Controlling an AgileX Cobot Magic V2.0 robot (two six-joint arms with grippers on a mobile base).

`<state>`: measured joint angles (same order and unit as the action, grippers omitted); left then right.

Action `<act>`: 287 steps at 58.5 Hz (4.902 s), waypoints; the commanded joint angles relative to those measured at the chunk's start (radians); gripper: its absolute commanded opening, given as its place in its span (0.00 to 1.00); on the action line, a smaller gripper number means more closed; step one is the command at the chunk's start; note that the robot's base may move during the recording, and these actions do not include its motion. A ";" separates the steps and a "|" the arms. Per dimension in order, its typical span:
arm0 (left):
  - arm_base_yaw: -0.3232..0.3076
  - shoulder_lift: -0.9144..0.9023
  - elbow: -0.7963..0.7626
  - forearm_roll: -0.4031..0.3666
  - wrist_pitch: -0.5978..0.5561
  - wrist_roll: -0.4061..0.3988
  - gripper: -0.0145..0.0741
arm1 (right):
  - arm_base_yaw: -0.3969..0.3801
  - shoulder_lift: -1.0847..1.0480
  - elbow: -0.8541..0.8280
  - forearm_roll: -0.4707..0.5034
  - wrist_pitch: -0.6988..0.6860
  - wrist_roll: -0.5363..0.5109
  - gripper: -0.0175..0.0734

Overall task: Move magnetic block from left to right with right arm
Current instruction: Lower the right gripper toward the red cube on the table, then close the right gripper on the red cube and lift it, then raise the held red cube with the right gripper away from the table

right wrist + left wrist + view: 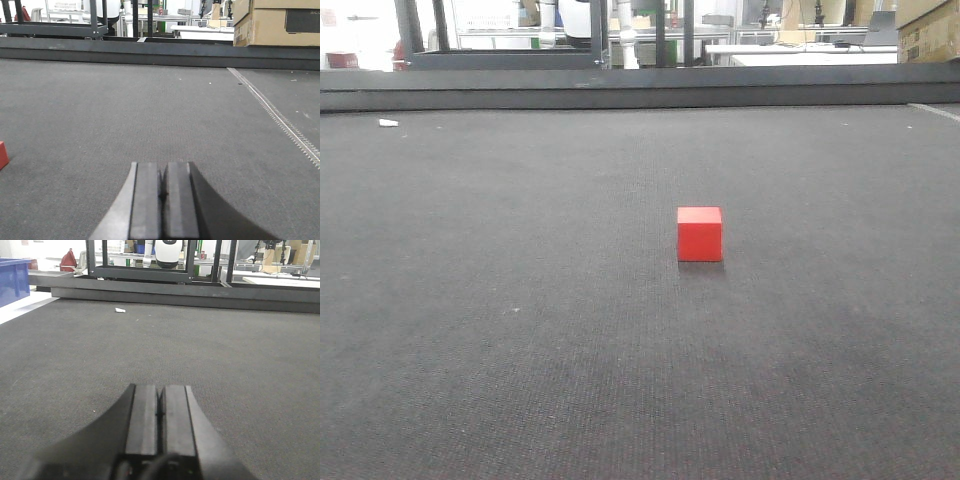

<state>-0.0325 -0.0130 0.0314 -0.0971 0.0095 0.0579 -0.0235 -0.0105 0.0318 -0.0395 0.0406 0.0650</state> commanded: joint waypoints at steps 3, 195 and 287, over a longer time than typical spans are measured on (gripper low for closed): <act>-0.003 -0.012 0.011 -0.005 -0.090 -0.006 0.02 | -0.007 -0.021 -0.001 0.001 -0.091 -0.007 0.26; -0.003 -0.012 0.011 -0.005 -0.090 -0.006 0.02 | 0.604 1.991 -1.689 -0.170 0.902 0.591 0.55; -0.003 -0.012 0.011 -0.005 -0.090 -0.006 0.02 | 0.216 0.451 -0.696 -0.119 0.662 0.051 0.44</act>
<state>-0.0325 -0.0130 0.0314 -0.0971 0.0095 0.0579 0.1973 0.5156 -0.6410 -0.1463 0.7431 0.1274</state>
